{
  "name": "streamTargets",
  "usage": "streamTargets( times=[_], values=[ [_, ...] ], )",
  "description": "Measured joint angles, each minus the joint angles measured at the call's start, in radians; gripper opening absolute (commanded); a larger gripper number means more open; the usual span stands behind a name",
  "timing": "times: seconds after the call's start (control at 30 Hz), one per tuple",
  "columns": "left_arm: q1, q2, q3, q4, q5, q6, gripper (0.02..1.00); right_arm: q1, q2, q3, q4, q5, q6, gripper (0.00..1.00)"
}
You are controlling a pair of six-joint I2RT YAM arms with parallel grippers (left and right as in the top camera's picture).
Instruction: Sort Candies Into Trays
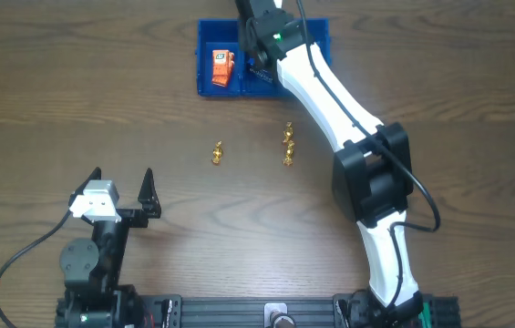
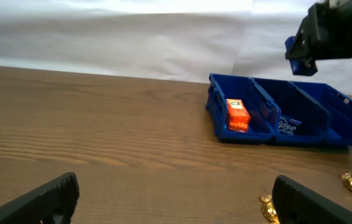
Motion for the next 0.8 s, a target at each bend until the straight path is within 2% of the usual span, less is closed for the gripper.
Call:
streamTargets(
  times=[0.07,0.1,0.13,0.17,0.2,0.23,0.27,0.6,0.7,0.8],
  values=[
    [0.0,0.0,0.0,0.0,0.0,0.0,0.998,-0.006,0.017,0.0,0.009,0.001,0.0,0.04],
    [0.0,0.0,0.0,0.0,0.0,0.0,0.998,-0.008,0.024,0.0,0.011,0.001,0.0,0.11],
    [0.0,0.0,0.0,0.0,0.0,0.0,0.998,-0.009,0.026,0.0,0.011,0.001,0.0,0.244],
    [0.0,0.0,0.0,0.0,0.0,0.0,0.998,-0.009,0.027,0.0,0.011,0.001,0.0,0.467],
    [0.0,0.0,0.0,0.0,0.0,0.0,0.998,-0.008,0.027,0.0,0.012,0.001,0.0,0.814],
    [0.0,0.0,0.0,0.0,0.0,0.0,0.998,-0.009,0.027,0.0,0.011,0.001,-0.006,0.956],
    [0.0,0.0,0.0,0.0,0.0,0.0,0.998,-0.009,0.026,0.0,0.013,0.002,-0.004,0.998],
    [0.0,0.0,0.0,0.0,0.0,0.0,0.996,-0.008,0.026,0.0,-0.01,0.002,-0.013,0.998],
    [0.0,0.0,0.0,0.0,0.0,0.0,0.998,0.008,-0.007,-0.001,-0.098,0.01,-0.023,0.998],
    [0.0,0.0,0.0,0.0,0.0,0.0,0.998,0.081,-0.128,-0.002,-0.251,0.018,-0.023,0.998]
  ],
)
